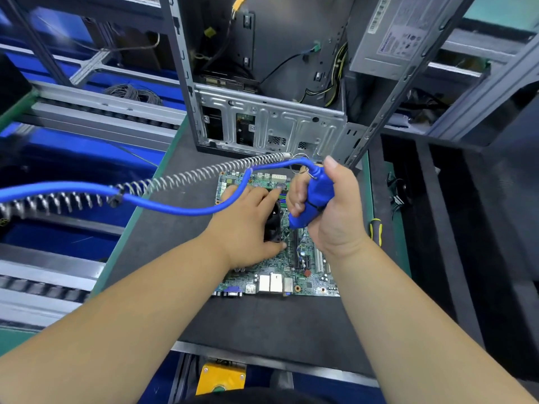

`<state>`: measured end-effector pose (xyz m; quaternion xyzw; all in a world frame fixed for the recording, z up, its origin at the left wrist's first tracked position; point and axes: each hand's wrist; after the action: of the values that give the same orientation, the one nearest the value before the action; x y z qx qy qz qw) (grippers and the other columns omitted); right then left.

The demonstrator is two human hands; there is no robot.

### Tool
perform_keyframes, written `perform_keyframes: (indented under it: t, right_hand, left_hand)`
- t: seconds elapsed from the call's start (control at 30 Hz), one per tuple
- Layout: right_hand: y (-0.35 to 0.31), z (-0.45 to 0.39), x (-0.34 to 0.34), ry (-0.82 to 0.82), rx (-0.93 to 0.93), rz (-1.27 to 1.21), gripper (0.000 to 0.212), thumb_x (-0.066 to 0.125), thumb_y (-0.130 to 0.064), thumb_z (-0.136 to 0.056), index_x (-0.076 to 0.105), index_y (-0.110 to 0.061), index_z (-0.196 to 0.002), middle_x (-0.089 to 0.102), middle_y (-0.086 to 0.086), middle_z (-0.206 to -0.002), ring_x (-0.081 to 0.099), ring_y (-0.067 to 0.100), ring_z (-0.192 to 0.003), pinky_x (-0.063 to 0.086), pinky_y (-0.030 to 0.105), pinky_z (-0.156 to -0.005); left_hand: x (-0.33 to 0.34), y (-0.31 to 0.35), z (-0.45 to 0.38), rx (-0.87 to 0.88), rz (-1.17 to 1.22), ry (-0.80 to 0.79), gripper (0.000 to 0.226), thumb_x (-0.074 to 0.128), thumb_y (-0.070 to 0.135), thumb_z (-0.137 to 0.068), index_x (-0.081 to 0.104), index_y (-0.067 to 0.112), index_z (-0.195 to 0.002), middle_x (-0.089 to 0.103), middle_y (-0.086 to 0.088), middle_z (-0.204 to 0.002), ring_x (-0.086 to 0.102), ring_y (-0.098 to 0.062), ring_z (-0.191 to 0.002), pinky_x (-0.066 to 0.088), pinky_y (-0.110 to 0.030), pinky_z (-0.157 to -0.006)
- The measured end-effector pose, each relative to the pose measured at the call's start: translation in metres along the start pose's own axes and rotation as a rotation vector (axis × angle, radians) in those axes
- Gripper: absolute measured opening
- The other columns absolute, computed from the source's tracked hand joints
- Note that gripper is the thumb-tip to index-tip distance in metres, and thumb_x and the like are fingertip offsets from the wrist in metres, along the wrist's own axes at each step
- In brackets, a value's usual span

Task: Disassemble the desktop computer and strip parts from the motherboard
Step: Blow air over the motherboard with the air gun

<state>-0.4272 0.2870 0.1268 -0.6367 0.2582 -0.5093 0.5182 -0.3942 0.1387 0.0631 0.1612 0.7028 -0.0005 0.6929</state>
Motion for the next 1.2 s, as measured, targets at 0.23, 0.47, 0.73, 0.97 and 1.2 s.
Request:
perform_keyframes:
  t: [0.23,0.47,0.73,0.97,1.2]
  right_hand:
    - [0.005,0.002,0.001,-0.006,-0.021,0.009,0.049,0.051,-0.051,-0.077,0.047,-0.008,-0.054,0.042,0.005,-0.047,0.038,0.019,-0.046,0.037,0.024,-0.049]
    - [0.009,0.001,-0.001,-0.001,-0.024,0.023,0.052,0.051,-0.055,-0.073,0.048,-0.008,-0.051,0.039,0.009,-0.049,0.037,0.020,-0.046,0.036,0.025,-0.049]
    - [0.013,0.001,-0.001,-0.019,-0.048,0.021,0.052,0.051,-0.053,-0.075,0.048,-0.007,-0.051,0.040,0.007,-0.046,0.037,0.019,-0.045,0.035,0.024,-0.048]
    - [0.012,-0.004,-0.006,-0.135,-0.025,0.101,0.044,0.047,-0.052,-0.077,0.056,-0.019,-0.051,0.046,0.001,-0.046,0.039,0.018,-0.043,0.035,0.023,-0.050]
    - [0.012,-0.005,-0.012,-0.202,-0.030,0.055,0.044,0.044,-0.048,-0.079,0.056,-0.016,-0.051,0.045,0.002,-0.046,0.037,0.017,-0.041,0.033,0.022,-0.048]
  left_hand:
    - [-0.003,0.004,0.001,-0.024,-0.011,-0.025,0.096,0.054,0.082,-0.062,0.037,0.026,-0.138,0.044,0.007,-0.122,0.038,-0.019,-0.121,0.022,-0.034,-0.108]
    - [-0.002,0.005,-0.001,-0.036,0.005,-0.009,0.083,0.054,0.080,-0.063,0.040,0.030,-0.126,0.031,0.014,-0.100,0.041,-0.019,-0.108,0.029,-0.037,-0.101]
    - [0.001,0.003,-0.003,-0.012,0.030,0.029,0.077,0.056,0.078,-0.061,0.043,0.029,-0.118,0.029,0.015,-0.094,0.039,-0.016,-0.099,0.019,-0.026,-0.088]
    - [0.001,0.000,-0.002,-0.018,0.145,0.023,0.064,0.061,0.075,-0.061,0.047,0.028,-0.103,0.042,0.016,-0.097,0.038,-0.011,-0.097,0.019,-0.024,-0.083]
    - [-0.005,0.001,-0.005,-0.082,0.182,-0.070,0.070,0.048,0.082,-0.054,0.047,0.034,-0.105,0.054,0.016,-0.096,0.054,-0.014,-0.096,0.047,-0.040,-0.085]
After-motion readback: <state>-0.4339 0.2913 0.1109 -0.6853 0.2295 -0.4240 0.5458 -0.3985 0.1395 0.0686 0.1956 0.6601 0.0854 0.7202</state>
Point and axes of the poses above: each hand's wrist, its own z-axis away from the middle knuckle, its own x-axis out of the palm, y = z × x
